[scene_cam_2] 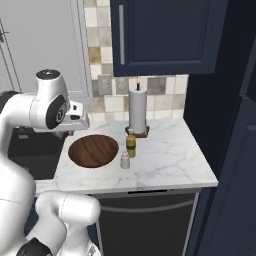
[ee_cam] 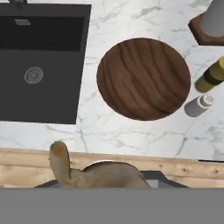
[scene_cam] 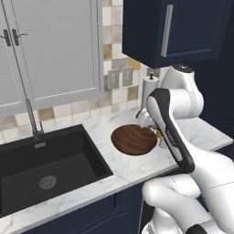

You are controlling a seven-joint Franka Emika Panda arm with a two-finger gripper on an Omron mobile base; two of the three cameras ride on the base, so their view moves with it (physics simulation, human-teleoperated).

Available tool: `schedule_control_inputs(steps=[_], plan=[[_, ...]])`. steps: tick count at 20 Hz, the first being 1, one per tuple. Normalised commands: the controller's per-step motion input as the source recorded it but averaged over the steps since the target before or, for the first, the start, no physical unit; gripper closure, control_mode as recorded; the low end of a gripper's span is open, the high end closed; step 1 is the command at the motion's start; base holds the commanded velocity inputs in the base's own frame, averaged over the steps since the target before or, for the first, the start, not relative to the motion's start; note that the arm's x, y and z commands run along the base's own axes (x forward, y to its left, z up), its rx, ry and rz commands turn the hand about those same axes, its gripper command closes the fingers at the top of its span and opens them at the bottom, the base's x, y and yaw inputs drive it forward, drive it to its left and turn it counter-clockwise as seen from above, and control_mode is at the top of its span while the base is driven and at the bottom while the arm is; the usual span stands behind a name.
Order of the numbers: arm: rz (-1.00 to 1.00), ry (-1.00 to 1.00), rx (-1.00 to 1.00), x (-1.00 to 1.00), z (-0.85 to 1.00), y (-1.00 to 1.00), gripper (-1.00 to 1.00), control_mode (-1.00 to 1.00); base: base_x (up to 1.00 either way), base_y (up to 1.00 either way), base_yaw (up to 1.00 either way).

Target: Retrieve the bottle and the shaker from the cabinet and place them next to the mixing bowl on the counter. Then add garlic from the fridge to the mixing bowl.

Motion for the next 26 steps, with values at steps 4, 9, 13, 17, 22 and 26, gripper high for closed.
schedule_control_inputs(steps=[4, 9, 13, 17, 22, 26], plan=[[0.0, 0.01, -0.07, 0.37, -0.55, 0.0, 1.0, -1.0, 0.0, 0.0, 0.0], [0.0, 0.12, -0.08, 0.76, -0.02, 0.01, 1.0, -1.0, 0.0, 0.0, 0.0], [-0.08, 0.2, -0.02, 0.98, 0.0, 0.05, 1.0, -1.0, 0.0, 0.0, 0.0], [-0.07, 0.14, 0.0, 0.81, -0.26, 0.0, 1.0, -1.0, 0.0, 0.0, 0.0], [-0.02, 0.06, 0.0, 0.39, -0.55, 0.0, 1.0, -1.0, 0.0, 0.0, 0.0], [0.0, 0.06, 0.0, 0.16, -0.68, 0.0, 1.0, -1.0, 0.0, 0.0, 0.0]])
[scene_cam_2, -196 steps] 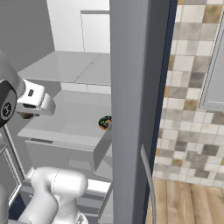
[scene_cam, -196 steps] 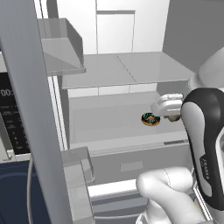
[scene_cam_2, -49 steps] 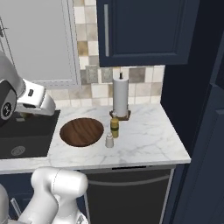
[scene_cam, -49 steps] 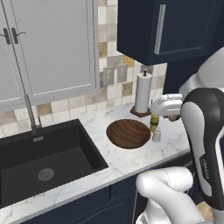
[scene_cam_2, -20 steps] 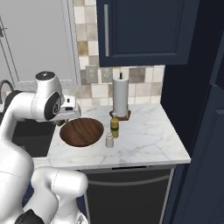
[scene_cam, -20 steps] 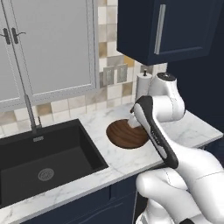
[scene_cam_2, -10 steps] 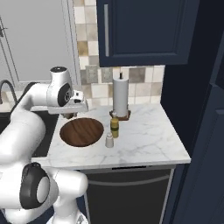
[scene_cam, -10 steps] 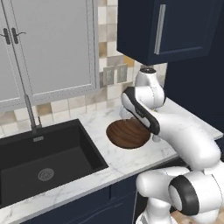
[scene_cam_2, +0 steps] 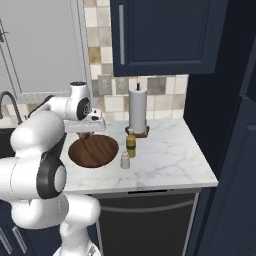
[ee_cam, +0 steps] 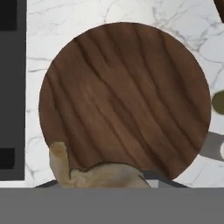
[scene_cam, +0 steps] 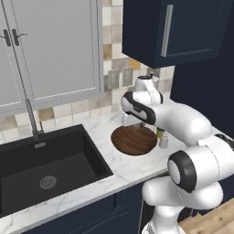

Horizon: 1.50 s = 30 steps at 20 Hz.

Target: Retrieve the bottle and the shaker from the cabinet and place them next to the mixing bowl on the counter. Then add garlic from the fridge to the mixing bowl.

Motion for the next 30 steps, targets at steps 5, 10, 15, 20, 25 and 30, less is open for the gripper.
schedule_control_inputs(steps=[5, 10, 15, 20, 25, 30], plan=[[0.0, 0.02, 0.0, 0.04, -0.66, 0.0, 1.0, -1.0, 0.0, 0.0, 0.0], [0.0, 0.0, 0.0, 0.01, -0.62, 0.0, 1.0, -1.0, 0.0, 0.0, 0.0], [0.0, 0.0, 0.0, 0.1, -0.4, 0.0, 1.0, -1.0, 0.0, 0.0, 0.0], [0.0, 0.0, 0.0, 0.25, -0.24, 0.0, 1.0, -1.0, 0.0, 0.0, 0.0], [-0.02, 0.01, 0.0, 0.43, -0.11, 0.0, 1.0, -1.0, 0.0, 0.0, 0.0], [-0.02, 0.0, 0.0, 0.32, -0.14, 0.0, 1.0, -1.0, 0.0, 0.0, 0.0]])
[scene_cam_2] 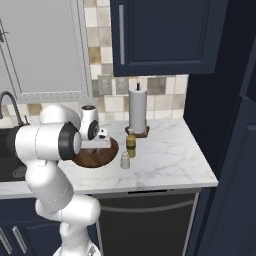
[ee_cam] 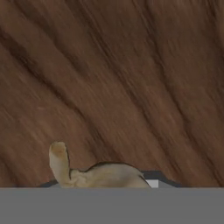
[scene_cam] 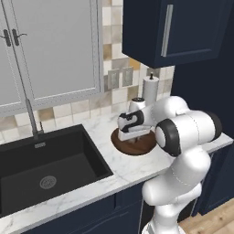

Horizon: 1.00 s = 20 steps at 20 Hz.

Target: Retrieve the bottle and the shaker from the cabinet and place them next to the mixing bowl on the counter. Then add garlic from the fridge to the mixing bowl.

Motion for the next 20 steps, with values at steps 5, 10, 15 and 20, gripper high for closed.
schedule_control_inputs(steps=[5, 10, 15, 20], plan=[[0.0, 0.04, 0.0, 0.0, -0.3, 0.0, 1.0, -1.0, 0.0, 0.0, 0.0], [0.0, 0.03, 0.0, 0.0, -0.02, 0.0, 1.0, -1.0, 0.0, 0.0, 0.0], [0.0, 0.0, 0.0, 0.0, 0.0, 0.0, -1.0, -1.0, 0.0, 0.0, 0.0], [0.0, -0.01, -0.03, -0.11, 0.22, 0.02, -1.0, -1.0, 0.0, 0.0, 0.0]])
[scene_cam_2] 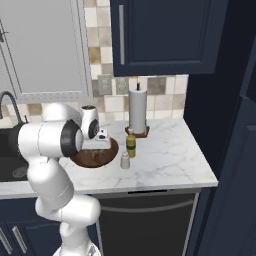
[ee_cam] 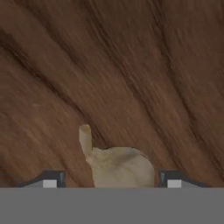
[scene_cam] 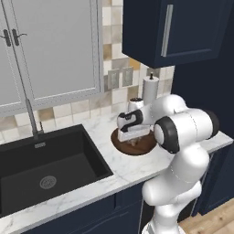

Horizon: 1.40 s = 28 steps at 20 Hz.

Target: Retrieve the bottle and the shaker from the cabinet and place them next to the mixing bowl on the counter. Then add garlic from the fridge to the mixing bowl.

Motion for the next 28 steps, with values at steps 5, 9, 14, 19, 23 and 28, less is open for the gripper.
schedule_control_inputs(steps=[5, 9, 14, 19, 23, 28], plan=[[0.0, -0.09, -0.01, -0.08, 0.71, 0.0, -1.0, -1.0, 0.0, 0.0, 0.0], [0.0, -0.09, 0.0, -0.29, 0.94, 0.0, -1.0, -1.0, 0.0, 0.0, 0.0], [-0.03, -0.13, 0.01, -0.89, 0.69, 0.0, -1.0, -1.0, 0.0, 0.0, 0.0], [-0.05, -0.11, 0.04, -1.0, 0.71, 0.0, -1.0, -1.0, 0.0, 0.0, 0.0], [-0.09, -0.11, 0.05, -0.98, 0.74, -0.06, -1.0, -1.0, 0.0, 0.0, 0.0], [-0.13, -0.1, 0.03, -0.62, 0.88, -0.1, -1.0, -1.0, 0.0, 0.0, 0.0]])
